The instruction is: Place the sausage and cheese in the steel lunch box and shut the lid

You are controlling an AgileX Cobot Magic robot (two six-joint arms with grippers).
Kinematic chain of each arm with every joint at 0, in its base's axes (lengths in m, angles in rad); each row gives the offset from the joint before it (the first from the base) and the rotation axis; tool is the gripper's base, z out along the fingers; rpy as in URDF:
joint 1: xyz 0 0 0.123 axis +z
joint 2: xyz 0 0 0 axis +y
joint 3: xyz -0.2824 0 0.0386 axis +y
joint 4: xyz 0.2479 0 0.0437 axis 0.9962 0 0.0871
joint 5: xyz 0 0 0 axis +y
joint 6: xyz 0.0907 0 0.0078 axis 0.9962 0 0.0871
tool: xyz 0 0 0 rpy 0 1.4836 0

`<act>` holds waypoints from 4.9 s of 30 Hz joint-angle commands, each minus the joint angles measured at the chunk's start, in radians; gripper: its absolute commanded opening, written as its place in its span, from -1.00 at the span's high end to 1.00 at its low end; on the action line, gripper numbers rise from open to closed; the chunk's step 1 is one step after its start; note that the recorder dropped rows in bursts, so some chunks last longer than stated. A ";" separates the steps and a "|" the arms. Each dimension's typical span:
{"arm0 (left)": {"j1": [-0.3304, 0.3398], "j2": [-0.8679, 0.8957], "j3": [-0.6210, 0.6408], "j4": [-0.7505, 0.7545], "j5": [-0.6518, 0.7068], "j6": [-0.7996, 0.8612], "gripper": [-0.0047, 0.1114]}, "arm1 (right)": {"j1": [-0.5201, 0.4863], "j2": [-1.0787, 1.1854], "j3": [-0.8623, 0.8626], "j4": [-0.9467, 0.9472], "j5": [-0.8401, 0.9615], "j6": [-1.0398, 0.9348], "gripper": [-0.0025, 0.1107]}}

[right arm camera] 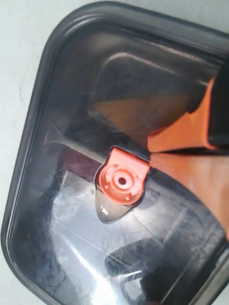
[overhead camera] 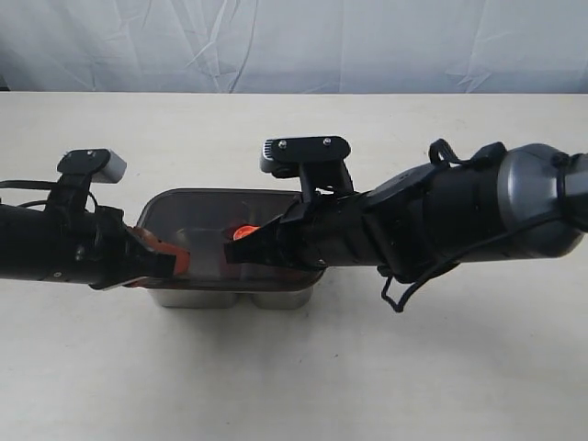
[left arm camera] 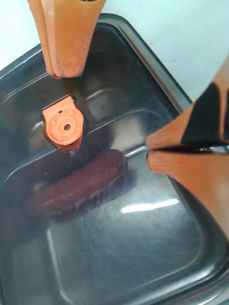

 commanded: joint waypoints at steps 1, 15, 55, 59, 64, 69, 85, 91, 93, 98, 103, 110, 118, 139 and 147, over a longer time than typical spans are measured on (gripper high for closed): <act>-0.004 -0.001 0.029 0.057 -0.034 0.001 0.92 | -0.004 -0.015 0.017 0.003 -0.077 -0.003 0.97; -0.004 -0.259 0.024 0.039 -0.026 0.002 0.92 | -0.002 -0.218 0.017 0.025 -0.163 -0.003 0.97; -0.004 -0.199 0.070 0.385 -0.018 -0.376 0.92 | 0.077 -0.057 0.076 0.094 -0.018 -0.074 0.97; -0.004 -0.171 0.070 0.385 -0.018 -0.376 0.92 | 0.077 -0.039 0.076 0.094 -0.018 -0.074 0.97; -0.004 -0.161 0.070 0.377 -0.016 -0.376 0.92 | 0.077 -0.035 0.076 0.094 -0.021 -0.070 0.97; -0.004 -0.161 0.070 0.377 -0.002 -0.376 0.92 | 0.077 -0.035 0.076 0.094 -0.021 -0.070 0.97; -0.004 -0.370 0.024 0.347 0.117 -0.376 0.92 | 0.079 -0.332 0.074 0.094 -0.227 -0.070 0.97; -0.004 -0.513 0.026 0.353 0.235 -0.390 0.92 | 0.079 -0.462 0.122 0.094 -0.269 -0.070 0.97; -0.004 -0.574 0.028 0.371 0.251 -0.419 0.92 | 0.079 -0.512 0.156 0.094 -0.302 -0.070 0.97; -0.004 -0.768 0.028 0.404 0.280 -0.517 0.92 | 0.079 -0.655 0.266 0.094 -0.349 -0.070 0.97; -0.004 -0.974 0.028 0.419 0.293 -0.626 0.92 | 0.079 -0.791 0.341 0.094 -0.387 -0.070 0.97; -0.004 -1.193 0.028 0.421 0.298 -0.699 0.92 | 0.079 -0.890 0.380 0.094 -0.375 -0.068 0.97; -0.004 -1.290 0.028 0.370 0.317 -0.705 0.92 | 0.079 -0.894 0.380 0.094 -0.375 -0.068 0.97; 0.228 -1.495 0.251 0.456 0.009 -0.671 0.92 | 0.079 -0.894 0.380 0.094 -0.373 -0.068 0.97; 0.266 -1.546 0.457 0.498 -0.015 -0.671 0.92 | 0.079 -0.894 0.380 0.094 -0.383 -0.068 0.97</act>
